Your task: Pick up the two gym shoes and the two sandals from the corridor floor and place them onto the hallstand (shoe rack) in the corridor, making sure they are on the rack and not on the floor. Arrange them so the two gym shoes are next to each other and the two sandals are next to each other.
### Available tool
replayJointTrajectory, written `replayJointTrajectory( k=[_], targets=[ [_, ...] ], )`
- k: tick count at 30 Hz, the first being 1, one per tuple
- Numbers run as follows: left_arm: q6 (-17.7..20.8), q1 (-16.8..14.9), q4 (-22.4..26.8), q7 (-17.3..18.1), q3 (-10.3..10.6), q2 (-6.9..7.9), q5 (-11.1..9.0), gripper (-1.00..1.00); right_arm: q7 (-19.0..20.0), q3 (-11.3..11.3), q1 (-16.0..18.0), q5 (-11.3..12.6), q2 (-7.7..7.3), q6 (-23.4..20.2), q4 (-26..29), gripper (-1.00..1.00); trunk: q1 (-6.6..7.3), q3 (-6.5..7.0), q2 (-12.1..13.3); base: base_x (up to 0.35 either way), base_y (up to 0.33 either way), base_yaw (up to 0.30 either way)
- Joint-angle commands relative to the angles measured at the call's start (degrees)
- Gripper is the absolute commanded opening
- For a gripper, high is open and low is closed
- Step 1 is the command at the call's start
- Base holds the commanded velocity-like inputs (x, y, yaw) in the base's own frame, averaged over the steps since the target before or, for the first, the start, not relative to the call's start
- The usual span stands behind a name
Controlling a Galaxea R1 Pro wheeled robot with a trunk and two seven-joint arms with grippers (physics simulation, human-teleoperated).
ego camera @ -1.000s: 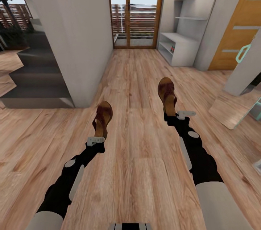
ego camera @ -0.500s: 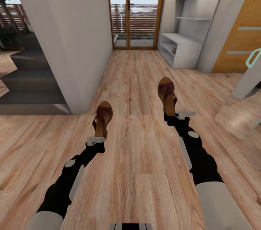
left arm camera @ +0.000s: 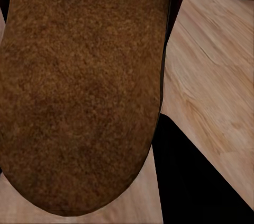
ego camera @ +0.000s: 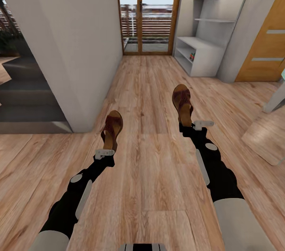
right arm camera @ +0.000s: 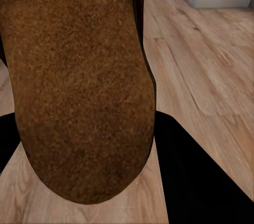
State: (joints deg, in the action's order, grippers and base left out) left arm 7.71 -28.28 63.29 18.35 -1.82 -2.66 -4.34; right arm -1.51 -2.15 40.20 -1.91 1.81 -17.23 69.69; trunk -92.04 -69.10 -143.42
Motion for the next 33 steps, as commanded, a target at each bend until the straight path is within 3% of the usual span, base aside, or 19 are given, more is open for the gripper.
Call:
replayJointTrajectory(
  k=[1, 33],
  targets=[
    [0.5, 0.0, 0.1, 0.5, -0.2, -0.06, -0.5, -1.0, -0.1, 0.0, 0.0, 0.0, 0.04, -0.4, 0.1, -1.0, -0.02, -0.05, 0.0, 0.348, 0.0, 0.0],
    [0.5, 0.0, 0.1, 0.5, -0.2, -0.06, -0.5, -1.0, -0.1, -0.1, 0.0, 0.0, 0.04, -0.3, 0.1, -1.0, -0.02, 0.03, 0.0, 0.348, 0.0, 0.0]
  ],
)
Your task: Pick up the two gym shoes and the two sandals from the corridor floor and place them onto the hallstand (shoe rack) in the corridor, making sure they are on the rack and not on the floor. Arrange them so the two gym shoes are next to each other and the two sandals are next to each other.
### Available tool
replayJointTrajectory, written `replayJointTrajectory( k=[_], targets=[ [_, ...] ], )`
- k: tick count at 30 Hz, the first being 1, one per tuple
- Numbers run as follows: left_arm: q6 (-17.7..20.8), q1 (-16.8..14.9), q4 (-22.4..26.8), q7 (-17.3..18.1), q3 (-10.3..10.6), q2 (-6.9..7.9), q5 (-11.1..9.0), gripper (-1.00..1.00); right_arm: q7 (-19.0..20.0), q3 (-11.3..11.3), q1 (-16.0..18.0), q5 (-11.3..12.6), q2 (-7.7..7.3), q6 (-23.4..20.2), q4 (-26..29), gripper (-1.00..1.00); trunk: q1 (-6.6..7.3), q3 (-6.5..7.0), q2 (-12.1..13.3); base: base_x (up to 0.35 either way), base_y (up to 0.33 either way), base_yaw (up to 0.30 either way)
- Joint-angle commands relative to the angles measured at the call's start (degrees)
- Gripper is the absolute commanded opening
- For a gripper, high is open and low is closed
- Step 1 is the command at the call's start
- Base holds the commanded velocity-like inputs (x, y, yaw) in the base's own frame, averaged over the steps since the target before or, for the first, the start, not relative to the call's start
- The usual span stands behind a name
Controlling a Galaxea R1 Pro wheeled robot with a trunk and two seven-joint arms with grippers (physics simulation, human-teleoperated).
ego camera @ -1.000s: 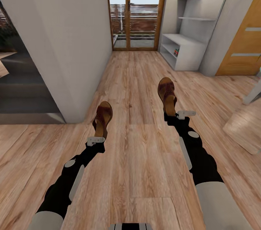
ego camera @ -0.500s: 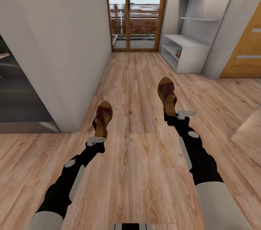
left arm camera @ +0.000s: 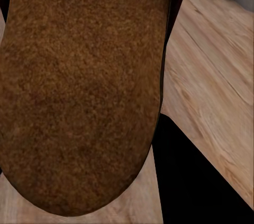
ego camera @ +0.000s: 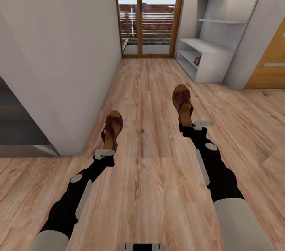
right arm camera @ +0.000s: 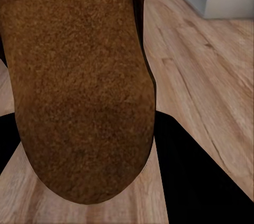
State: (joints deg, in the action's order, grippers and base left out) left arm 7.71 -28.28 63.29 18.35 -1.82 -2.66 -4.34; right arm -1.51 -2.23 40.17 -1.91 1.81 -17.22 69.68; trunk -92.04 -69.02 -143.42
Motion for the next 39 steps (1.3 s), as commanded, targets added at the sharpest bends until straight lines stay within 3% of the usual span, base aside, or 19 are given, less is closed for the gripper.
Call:
replayJointTrajectory(
  k=[1, 29, 39],
  targets=[
    [0.5, 0.0, 0.1, 0.5, -0.2, -0.05, -0.5, -1.0, -0.1, 0.0, 0.0, 0.0, 0.04, -0.4, 0.1, -1.0, -0.02, -0.01, 0.0, 0.348, 0.0, 0.0],
    [0.5, 0.0, 0.1, 0.5, -0.2, -0.06, -0.5, -1.0, -0.1, 0.0, 0.0, 0.0, 0.04, -0.3, 0.1, -1.0, -0.02, 2.43, 0.0, 0.348, 0.0, 0.0],
    [0.5, 0.0, 0.1, 0.5, -0.2, -0.06, -0.5, -1.0, -0.1, -0.1, 0.0, 0.0, 0.04, -0.3, 0.1, -1.0, -0.02, 2.6, 0.0, 0.347, 0.0, 0.0]
  ],
)
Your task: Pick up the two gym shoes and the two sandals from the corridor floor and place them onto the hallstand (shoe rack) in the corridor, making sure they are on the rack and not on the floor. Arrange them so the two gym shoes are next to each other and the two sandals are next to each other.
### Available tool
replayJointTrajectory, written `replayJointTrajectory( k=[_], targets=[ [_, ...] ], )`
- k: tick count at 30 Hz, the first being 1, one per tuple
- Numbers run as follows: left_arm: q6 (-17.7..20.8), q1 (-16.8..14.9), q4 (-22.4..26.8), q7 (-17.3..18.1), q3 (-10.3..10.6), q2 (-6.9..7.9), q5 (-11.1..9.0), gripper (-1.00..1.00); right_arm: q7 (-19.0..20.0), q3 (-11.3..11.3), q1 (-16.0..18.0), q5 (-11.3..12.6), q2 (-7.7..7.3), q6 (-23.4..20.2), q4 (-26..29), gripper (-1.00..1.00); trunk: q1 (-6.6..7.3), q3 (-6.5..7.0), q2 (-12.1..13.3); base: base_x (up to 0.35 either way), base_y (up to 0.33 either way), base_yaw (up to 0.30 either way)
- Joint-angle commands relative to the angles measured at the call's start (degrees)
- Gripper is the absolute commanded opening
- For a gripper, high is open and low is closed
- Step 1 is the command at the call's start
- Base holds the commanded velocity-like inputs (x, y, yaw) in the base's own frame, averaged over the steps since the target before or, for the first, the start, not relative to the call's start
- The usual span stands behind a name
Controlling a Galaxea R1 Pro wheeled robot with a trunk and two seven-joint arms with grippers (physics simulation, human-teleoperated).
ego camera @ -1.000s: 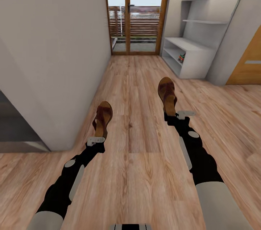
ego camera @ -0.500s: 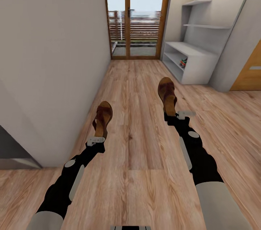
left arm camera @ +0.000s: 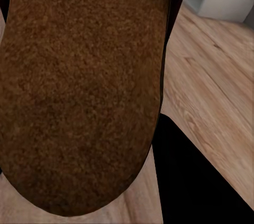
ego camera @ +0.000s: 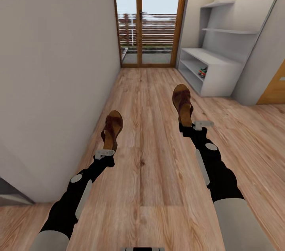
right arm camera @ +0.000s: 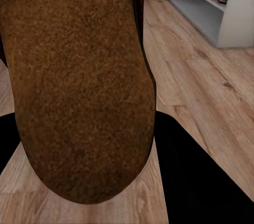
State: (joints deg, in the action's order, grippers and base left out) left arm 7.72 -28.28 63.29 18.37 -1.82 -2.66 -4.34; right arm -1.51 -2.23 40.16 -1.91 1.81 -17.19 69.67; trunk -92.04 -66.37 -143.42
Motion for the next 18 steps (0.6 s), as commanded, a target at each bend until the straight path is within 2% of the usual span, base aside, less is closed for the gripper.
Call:
replayJointTrajectory(
  k=[1, 18],
  targets=[
    [0.5, 0.0, 0.1, 0.5, -0.2, -0.06, -0.5, -1.0, -0.1, 0.0, 0.0, 0.0, 0.04, -0.3, 0.1, -1.0, -0.02, -0.05, 0.0, 0.347, 0.0, 0.0],
    [0.5, 0.0, 0.1, 0.5, -0.2, -0.06, -0.5, -1.0, -0.1, 0.0, 0.0, 0.0, 0.04, -0.3, 0.0, -1.0, -0.02, -0.05, 0.0, 0.348, 0.0, 0.0]
  ],
)
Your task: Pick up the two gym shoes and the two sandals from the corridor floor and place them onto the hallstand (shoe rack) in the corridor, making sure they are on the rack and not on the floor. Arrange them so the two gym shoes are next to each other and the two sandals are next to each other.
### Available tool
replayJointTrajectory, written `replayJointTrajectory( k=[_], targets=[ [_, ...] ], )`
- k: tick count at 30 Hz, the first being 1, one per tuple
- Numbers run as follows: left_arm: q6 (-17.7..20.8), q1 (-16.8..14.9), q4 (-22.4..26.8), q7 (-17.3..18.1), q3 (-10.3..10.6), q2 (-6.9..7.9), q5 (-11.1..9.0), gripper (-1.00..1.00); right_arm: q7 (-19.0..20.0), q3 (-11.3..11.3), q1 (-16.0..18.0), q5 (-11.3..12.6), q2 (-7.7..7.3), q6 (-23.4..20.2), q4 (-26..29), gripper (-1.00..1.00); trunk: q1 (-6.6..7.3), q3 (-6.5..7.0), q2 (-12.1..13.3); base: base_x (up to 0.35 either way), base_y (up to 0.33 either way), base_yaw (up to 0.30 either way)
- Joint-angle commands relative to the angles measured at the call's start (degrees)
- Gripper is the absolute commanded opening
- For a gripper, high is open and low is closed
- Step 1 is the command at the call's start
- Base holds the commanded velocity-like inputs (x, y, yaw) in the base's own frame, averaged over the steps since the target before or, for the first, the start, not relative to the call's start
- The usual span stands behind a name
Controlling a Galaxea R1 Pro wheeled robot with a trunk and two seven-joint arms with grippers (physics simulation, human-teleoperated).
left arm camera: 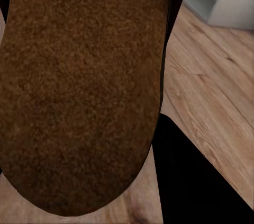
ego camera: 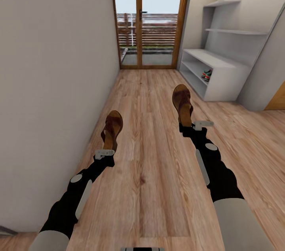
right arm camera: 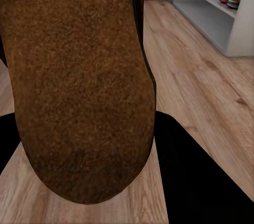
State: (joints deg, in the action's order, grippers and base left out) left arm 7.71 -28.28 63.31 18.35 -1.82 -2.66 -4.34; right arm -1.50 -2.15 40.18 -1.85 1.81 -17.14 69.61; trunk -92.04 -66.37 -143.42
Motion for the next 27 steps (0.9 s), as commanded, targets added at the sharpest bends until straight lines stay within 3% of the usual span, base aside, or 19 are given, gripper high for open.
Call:
replayJointTrajectory(
  k=[1, 12, 27],
  targets=[
    [0.5, 0.0, 0.1, 0.5, -0.2, -0.06, -0.5, -1.0, -0.1, 0.0, 0.0, 0.0, 0.04, -0.4, 0.1, -1.0, -0.02, -0.05, 0.0, 0.347, 0.0, 0.0],
    [0.6, 0.0, 0.1, 0.5, -0.1, -0.06, -0.6, -1.0, -0.1, 0.0, 0.0, 0.0, 0.06, -0.3, 0.1, -1.0, -0.02, 0.03, 0.0, 0.347, 0.0, 0.0],
    [2.6, 0.0, 0.1, 0.6, -0.2, -0.07, -0.6, -1.0, -0.1, 0.0, 0.0, -0.1, 0.06, -0.3, 0.1, -1.0, -0.02, 1.16, 0.0, 0.347, 0.0, 0.0]
  ],
)
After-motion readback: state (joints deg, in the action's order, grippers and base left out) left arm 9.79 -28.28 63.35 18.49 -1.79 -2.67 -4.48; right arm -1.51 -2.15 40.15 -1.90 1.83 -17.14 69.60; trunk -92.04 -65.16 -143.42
